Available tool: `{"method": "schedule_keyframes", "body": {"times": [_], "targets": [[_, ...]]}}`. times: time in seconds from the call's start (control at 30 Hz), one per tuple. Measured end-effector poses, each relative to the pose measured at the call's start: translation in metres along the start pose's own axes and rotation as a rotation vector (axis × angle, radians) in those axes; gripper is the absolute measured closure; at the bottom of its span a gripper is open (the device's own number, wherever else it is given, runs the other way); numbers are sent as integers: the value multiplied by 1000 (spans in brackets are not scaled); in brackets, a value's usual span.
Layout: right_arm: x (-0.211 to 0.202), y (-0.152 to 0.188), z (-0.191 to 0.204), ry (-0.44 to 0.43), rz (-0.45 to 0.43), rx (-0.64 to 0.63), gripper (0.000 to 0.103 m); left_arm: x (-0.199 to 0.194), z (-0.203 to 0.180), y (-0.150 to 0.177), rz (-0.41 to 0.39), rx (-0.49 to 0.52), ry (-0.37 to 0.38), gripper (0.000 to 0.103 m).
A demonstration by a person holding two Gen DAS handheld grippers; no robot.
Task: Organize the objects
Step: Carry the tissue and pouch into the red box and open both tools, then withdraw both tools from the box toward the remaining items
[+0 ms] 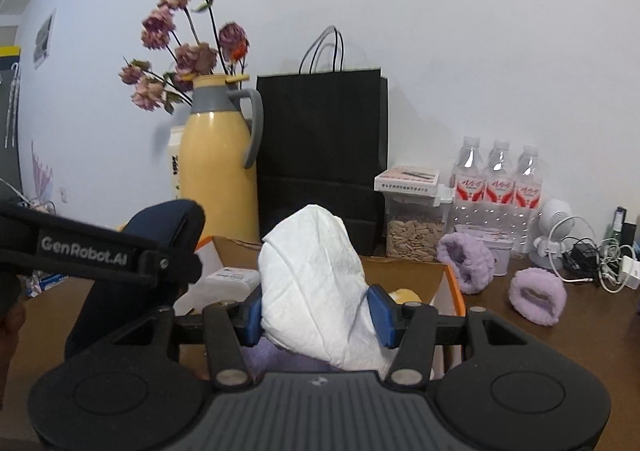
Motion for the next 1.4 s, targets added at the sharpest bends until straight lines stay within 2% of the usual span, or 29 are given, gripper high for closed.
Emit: {"method": "schedule_keyframes", "body": {"times": [0.2, 0.47, 0.5, 0.53, 0.6, 0.67, 1.1, 1.4], "targets": [[38, 11, -6, 18, 41, -8, 52, 43, 7, 4, 21, 6, -15, 35], [60, 31, -16, 29, 106, -6, 50, 71, 8, 25, 85, 49, 11, 34], [61, 34, -17, 26, 118, -7, 43, 72, 7, 27, 89, 54, 16, 29], [61, 36, -16, 23, 130, -10, 38, 74, 6, 28, 90, 54, 16, 19], [60, 40, -15, 20, 144, -22, 15, 70, 8, 27, 42, 53, 5, 0], [57, 40, -15, 24, 141, -20, 0, 64, 10, 24, -6, 58, -16, 0], [42, 29, -16, 51, 87, -28, 0, 48, 17, 22, -53, 49, -38, 0], [18, 21, -9, 57, 34, -49, 0, 20, 22, 25, -95, 46, -33, 0]]}}
Point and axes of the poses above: each gripper's, at about its wrist camera, not at the fingertips, and x roughly the way its jaws point, z to its left, y to its underside, the point moved 5 cm from there along x, roughly the way its jaws point, and after that the axes turned 12 degrees about -z, right-handed, at the moved point
